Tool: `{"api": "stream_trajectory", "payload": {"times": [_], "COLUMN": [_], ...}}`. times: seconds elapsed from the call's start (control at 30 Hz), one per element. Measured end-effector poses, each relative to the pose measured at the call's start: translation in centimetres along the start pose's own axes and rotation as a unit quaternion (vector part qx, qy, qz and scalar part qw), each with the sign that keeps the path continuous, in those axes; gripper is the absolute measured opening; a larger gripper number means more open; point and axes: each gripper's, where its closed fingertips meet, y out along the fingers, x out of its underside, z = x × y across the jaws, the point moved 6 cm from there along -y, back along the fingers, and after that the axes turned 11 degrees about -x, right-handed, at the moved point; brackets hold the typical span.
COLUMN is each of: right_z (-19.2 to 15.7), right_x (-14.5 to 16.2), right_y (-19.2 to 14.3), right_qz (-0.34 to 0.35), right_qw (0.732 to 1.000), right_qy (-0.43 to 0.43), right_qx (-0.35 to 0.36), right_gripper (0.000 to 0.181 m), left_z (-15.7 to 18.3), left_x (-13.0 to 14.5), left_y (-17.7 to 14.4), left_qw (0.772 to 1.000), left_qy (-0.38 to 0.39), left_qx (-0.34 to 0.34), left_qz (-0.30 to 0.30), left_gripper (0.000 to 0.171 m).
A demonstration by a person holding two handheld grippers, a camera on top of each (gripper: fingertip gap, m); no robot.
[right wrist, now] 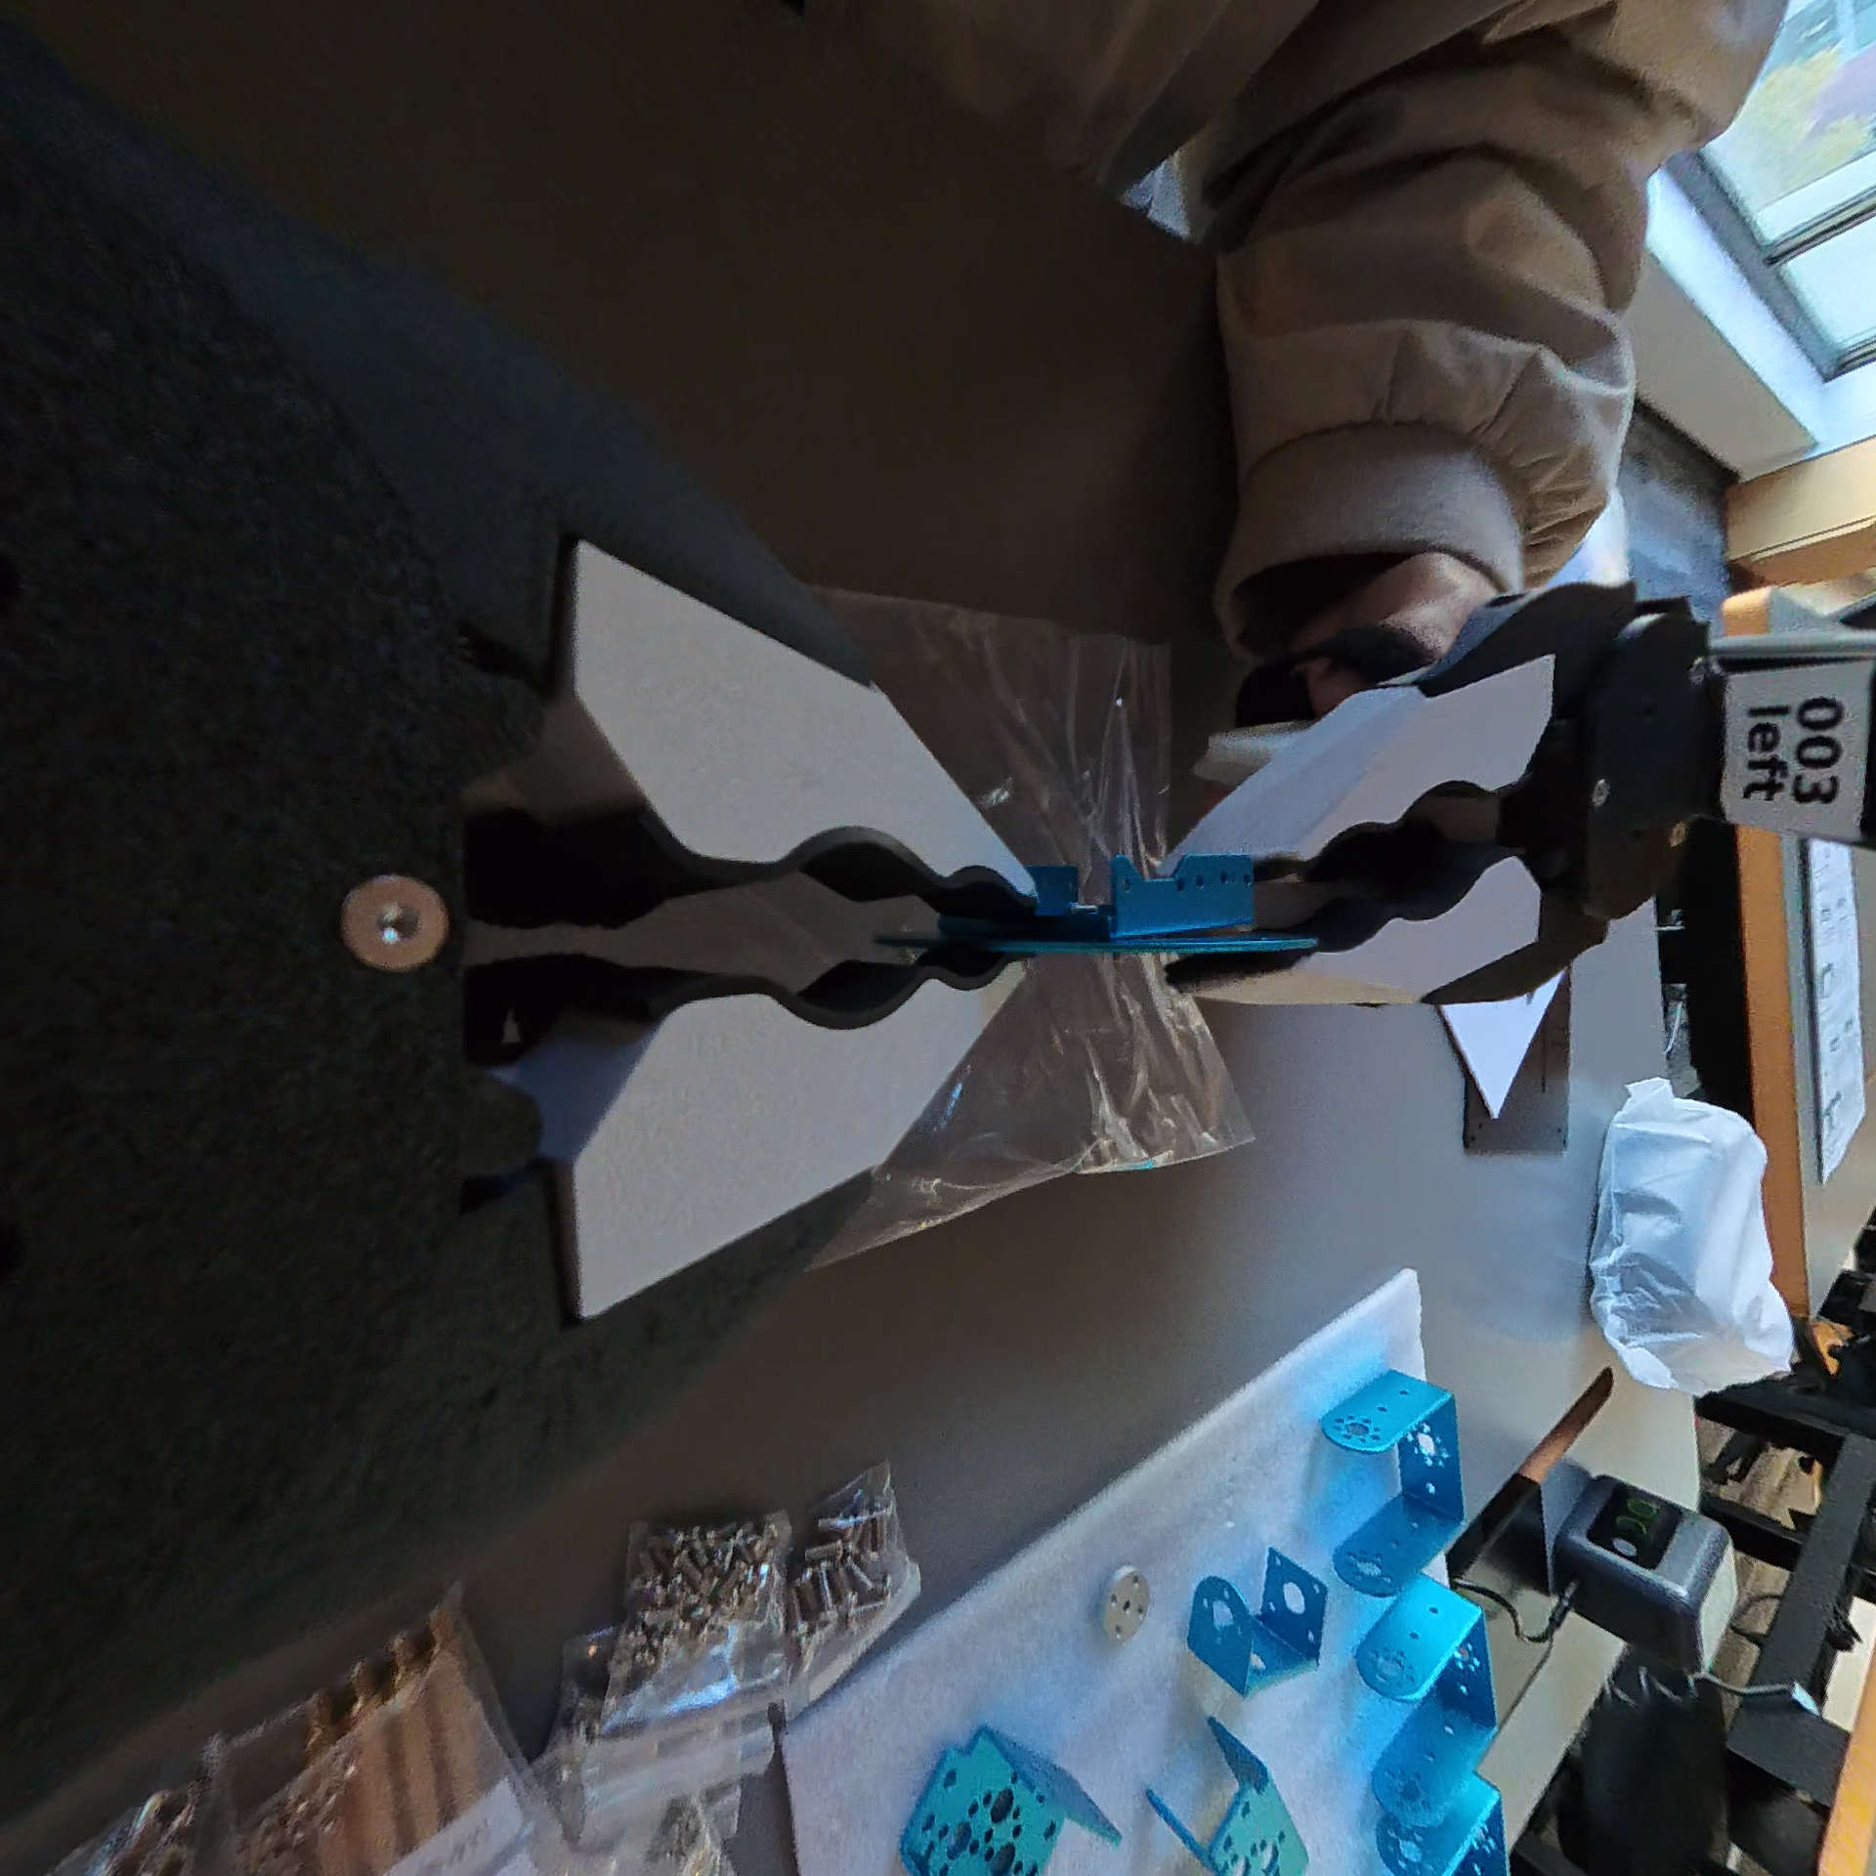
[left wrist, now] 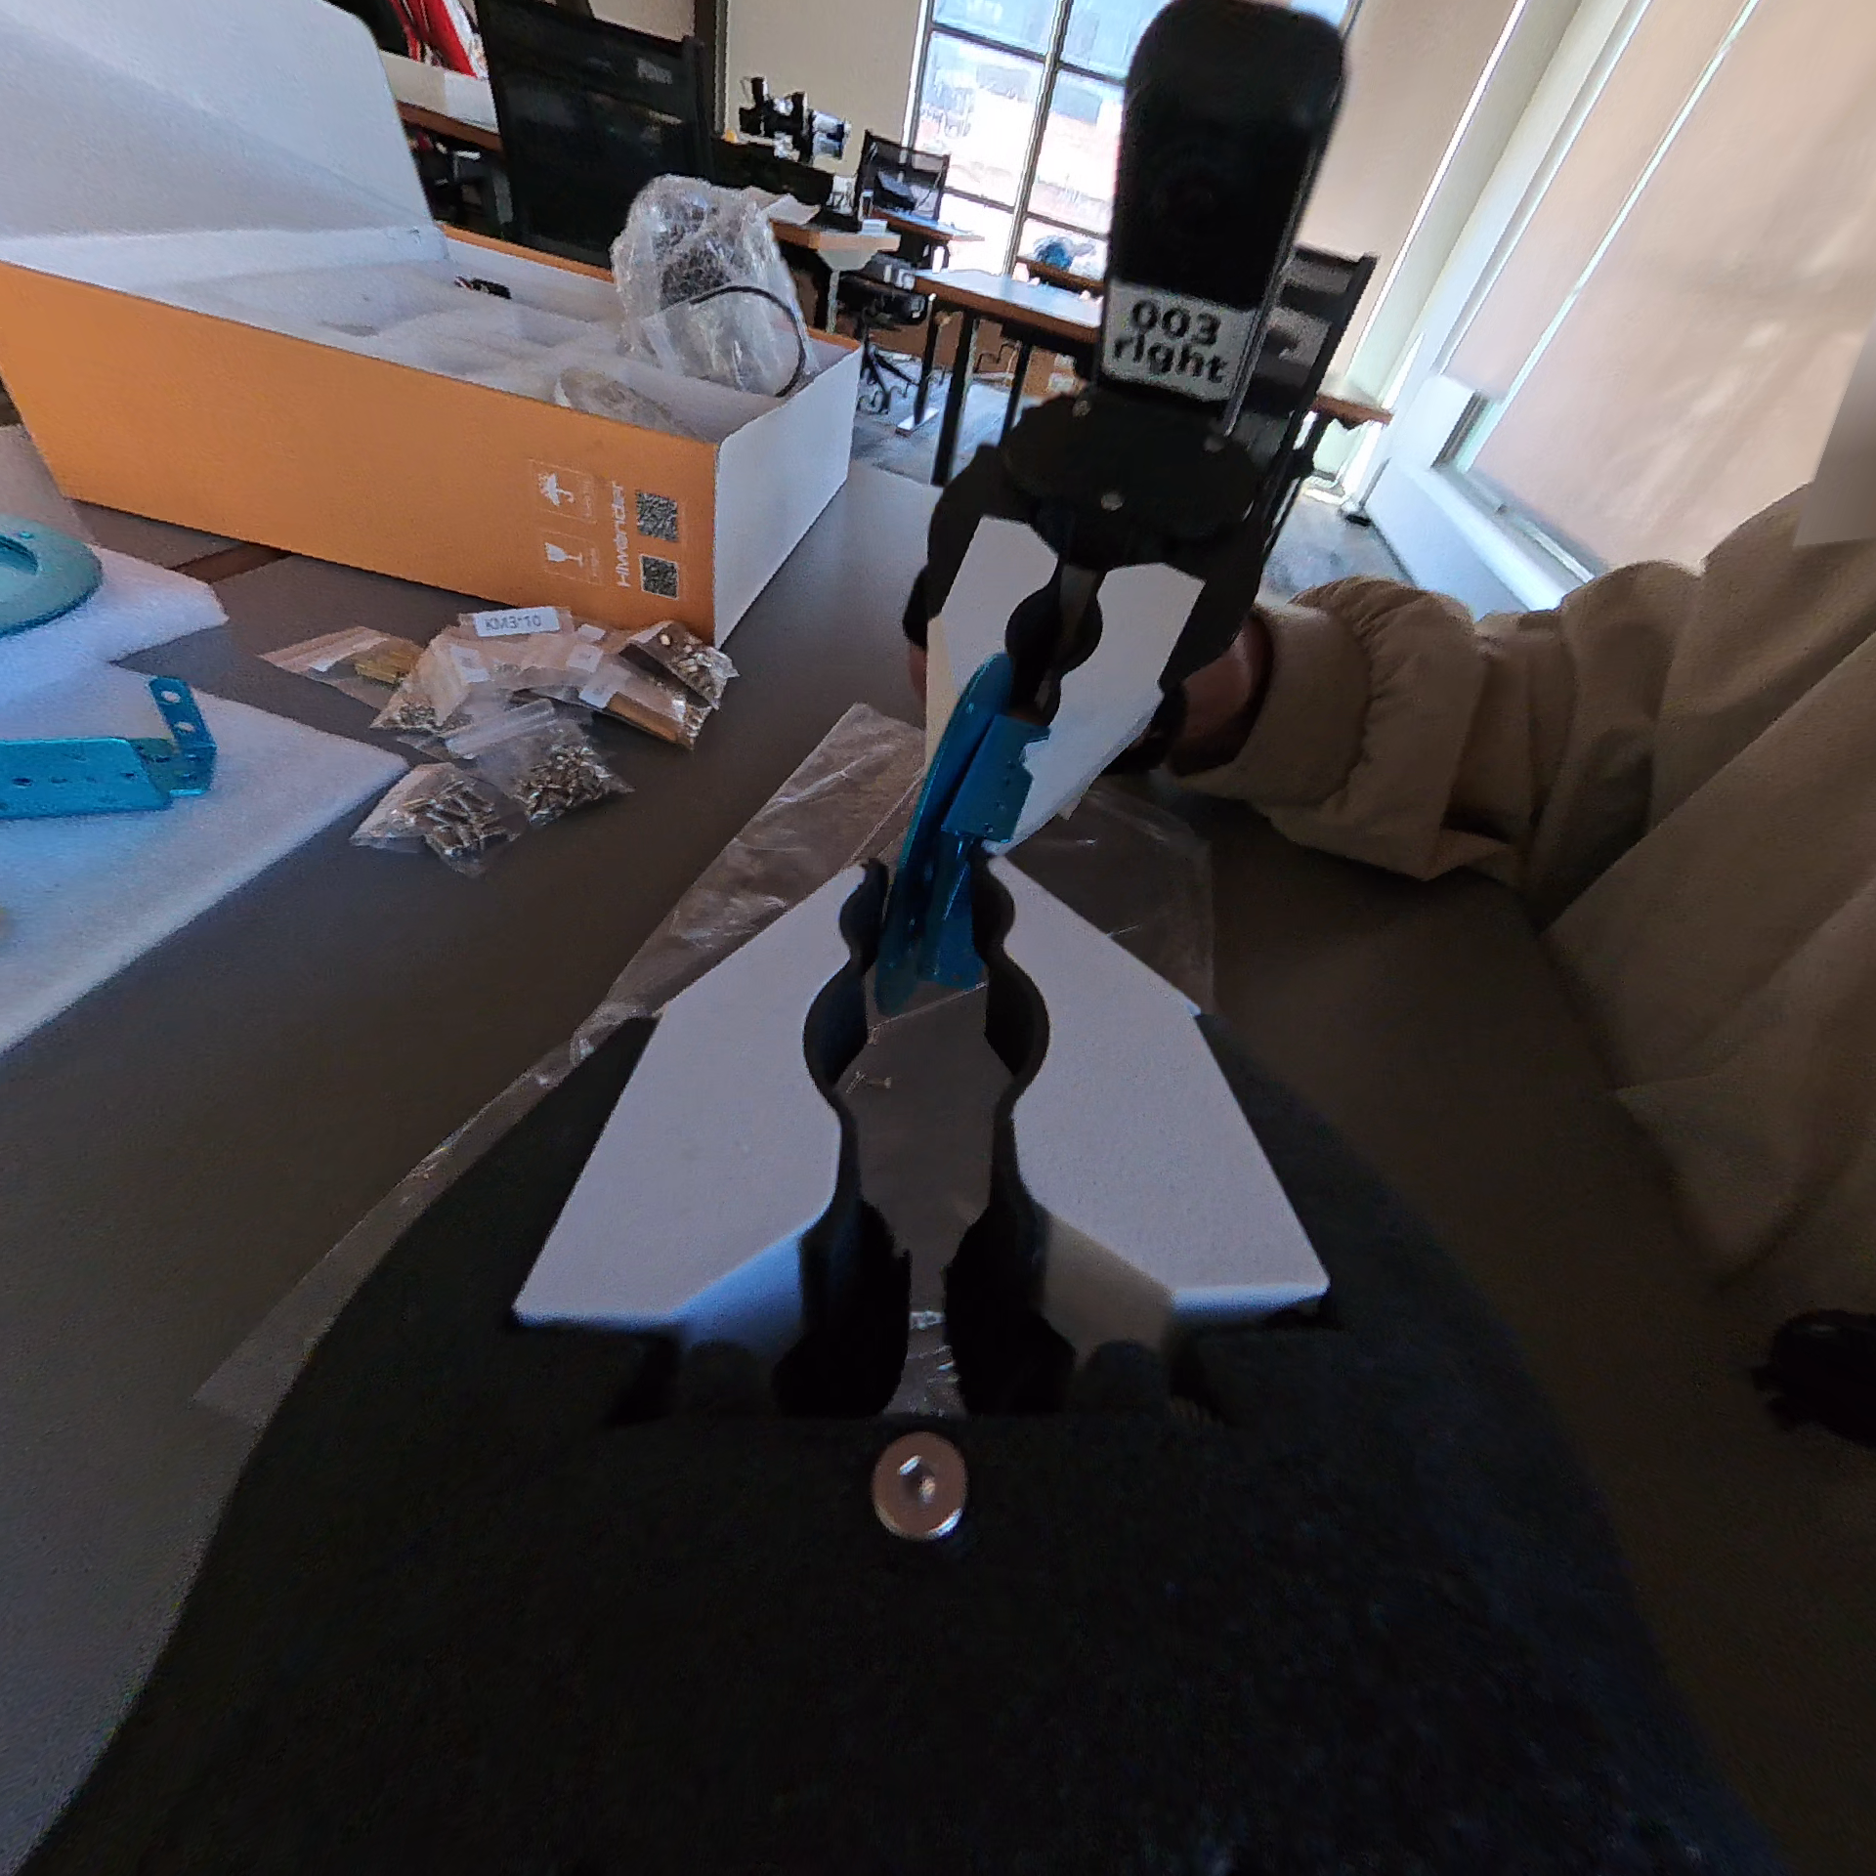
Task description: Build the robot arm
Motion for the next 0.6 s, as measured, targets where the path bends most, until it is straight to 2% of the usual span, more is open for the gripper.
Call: {"api": "stream_trajectory", "payload": {"times": [0.07,0.2,0.3,0.47,0.6], "right_z": [-0.01,0.17,0.25,0.11,0.37], "right_x": [-0.01,0.26,0.06,-0.28,-0.31], "right_y": [-0.06,0.05,-0.15,-0.43,-0.6], "right_qz": [0.016,0.03,0.062,0.09,0.097], "right_qw": [0.999,0.993,0.982,0.967,0.968], "right_qy": [0.025,0.092,0.147,0.187,0.189], "right_qx": [-0.024,-0.064,-0.105,-0.146,-0.137], "right_gripper": [0.003,0.004,0.004,0.004,0.004], "left_z": [0.02,0.09,0.19,0.54,0.58], "left_x": [-0.09,0.02,-0.32,-0.1,-0.27], "left_y": [-0.12,-0.15,-0.26,-0.18,-0.06], "left_qw": [1.0,1.0,0.999,0.996,0.994], "left_qy": [-0.01,0.005,-0.025,-0.068,-0.088], "left_qx": [0.007,0.0,0.02,0.061,0.068], "left_qz": [0.002,-0.016,-0.003,-0.004,-0.003], "left_gripper": [0.009,0.008,0.007,0.007,0.004]}}
